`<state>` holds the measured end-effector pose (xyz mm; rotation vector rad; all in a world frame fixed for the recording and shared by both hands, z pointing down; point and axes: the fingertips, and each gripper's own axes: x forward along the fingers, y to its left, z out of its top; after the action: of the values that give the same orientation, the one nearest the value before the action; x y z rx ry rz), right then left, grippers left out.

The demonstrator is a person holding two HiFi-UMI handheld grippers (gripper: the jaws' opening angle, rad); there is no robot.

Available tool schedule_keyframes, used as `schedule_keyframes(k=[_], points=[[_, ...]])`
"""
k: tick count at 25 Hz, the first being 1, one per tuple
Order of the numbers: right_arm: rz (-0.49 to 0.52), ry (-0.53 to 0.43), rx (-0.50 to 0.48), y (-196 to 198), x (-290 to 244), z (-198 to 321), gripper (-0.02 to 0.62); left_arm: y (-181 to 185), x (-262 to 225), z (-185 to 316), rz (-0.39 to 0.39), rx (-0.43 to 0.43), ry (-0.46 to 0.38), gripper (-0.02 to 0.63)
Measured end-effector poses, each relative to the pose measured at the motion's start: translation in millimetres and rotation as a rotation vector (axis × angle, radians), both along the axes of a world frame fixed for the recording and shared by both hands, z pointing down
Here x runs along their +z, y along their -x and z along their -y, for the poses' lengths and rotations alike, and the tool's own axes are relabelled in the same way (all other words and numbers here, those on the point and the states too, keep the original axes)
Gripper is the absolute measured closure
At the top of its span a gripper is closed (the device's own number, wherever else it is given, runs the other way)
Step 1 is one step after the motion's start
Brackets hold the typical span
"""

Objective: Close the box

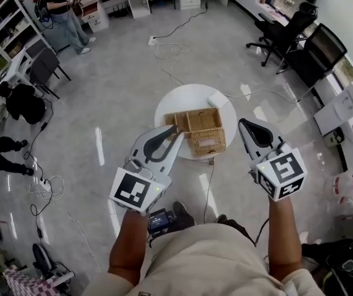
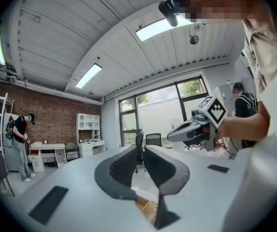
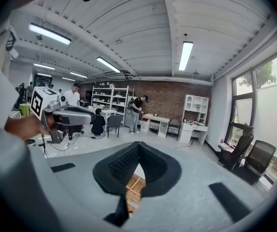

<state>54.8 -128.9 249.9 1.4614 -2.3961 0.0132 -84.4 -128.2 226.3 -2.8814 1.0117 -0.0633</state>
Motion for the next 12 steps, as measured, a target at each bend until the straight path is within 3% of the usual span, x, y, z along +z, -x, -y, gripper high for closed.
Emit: schedule_keyframes(k=[12], points=[[0.006,0.038,0.006,5.2,40.2,41.9,0.601,20.4,43.3,48.3,0.019,-0.01,0.058,0.561]])
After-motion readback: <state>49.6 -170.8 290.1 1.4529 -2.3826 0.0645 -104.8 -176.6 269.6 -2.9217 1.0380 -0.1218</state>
